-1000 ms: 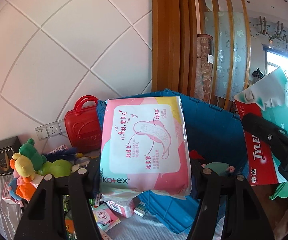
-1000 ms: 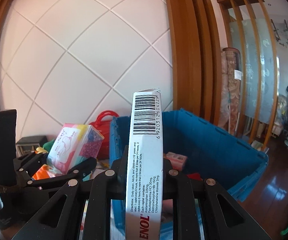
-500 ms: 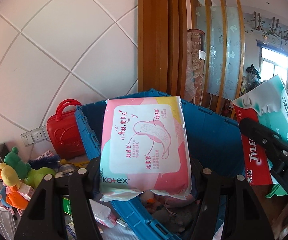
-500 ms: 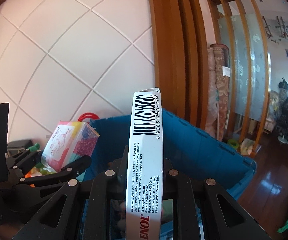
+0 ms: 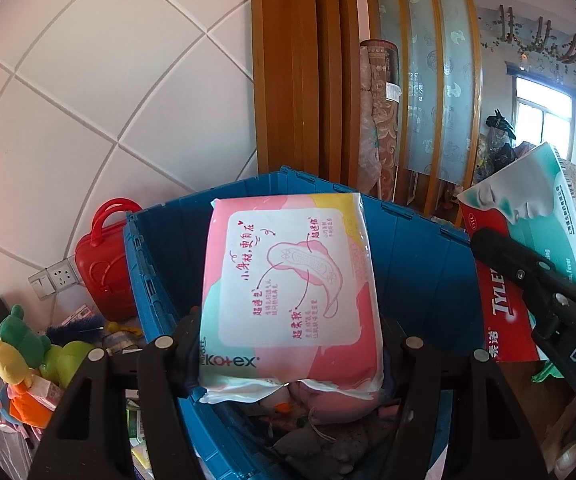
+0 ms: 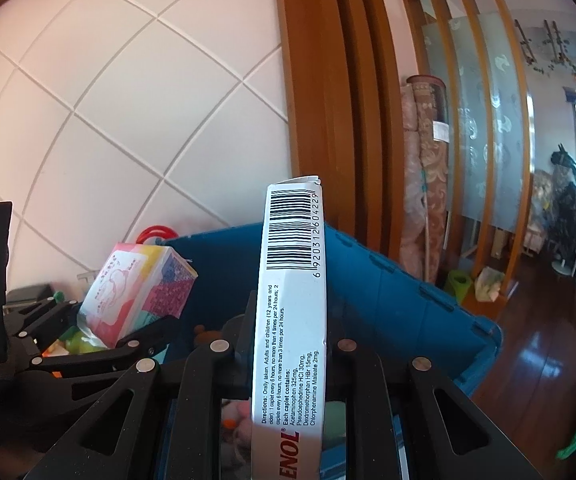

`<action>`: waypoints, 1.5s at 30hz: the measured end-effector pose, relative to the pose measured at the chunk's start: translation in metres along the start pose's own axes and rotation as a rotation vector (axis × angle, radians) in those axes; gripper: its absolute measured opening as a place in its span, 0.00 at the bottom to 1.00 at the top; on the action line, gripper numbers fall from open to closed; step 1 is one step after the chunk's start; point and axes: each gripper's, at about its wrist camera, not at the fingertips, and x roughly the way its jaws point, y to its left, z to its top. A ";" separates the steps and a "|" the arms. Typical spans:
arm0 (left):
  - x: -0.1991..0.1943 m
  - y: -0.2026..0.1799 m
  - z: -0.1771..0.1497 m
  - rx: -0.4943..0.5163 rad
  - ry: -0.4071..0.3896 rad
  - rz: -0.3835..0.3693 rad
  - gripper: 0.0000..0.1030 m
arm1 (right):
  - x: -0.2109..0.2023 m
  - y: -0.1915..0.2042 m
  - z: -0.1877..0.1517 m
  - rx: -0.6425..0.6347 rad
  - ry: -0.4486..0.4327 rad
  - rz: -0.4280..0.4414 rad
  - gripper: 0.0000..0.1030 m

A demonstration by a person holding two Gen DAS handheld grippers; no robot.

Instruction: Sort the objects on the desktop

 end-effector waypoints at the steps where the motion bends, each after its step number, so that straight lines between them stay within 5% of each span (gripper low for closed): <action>1: 0.002 -0.001 0.001 0.003 0.003 0.004 0.62 | 0.001 -0.002 0.001 0.001 0.001 0.001 0.18; 8: 0.012 -0.002 0.005 0.004 0.021 0.011 0.66 | 0.012 -0.011 0.006 0.006 0.004 0.005 0.21; 9: 0.012 -0.002 0.005 0.006 0.019 0.015 0.68 | 0.015 -0.013 0.007 0.012 0.007 0.002 0.32; 11: 0.013 -0.002 0.007 0.009 0.012 0.012 0.93 | 0.020 -0.019 0.009 0.031 0.012 -0.020 0.90; 12: 0.013 -0.003 0.008 0.013 0.011 0.009 1.00 | 0.021 -0.021 0.009 0.032 0.002 -0.025 0.98; 27: 0.013 0.023 0.002 -0.018 0.018 0.027 1.00 | 0.038 -0.011 0.004 0.023 0.002 -0.005 1.00; 33: -0.008 0.062 -0.011 -0.026 -0.001 0.209 1.00 | 0.035 0.026 -0.001 -0.012 -0.001 0.055 1.00; 45: -0.063 0.208 -0.074 -0.213 0.014 0.417 1.00 | 0.039 0.141 -0.028 -0.144 0.043 0.194 1.00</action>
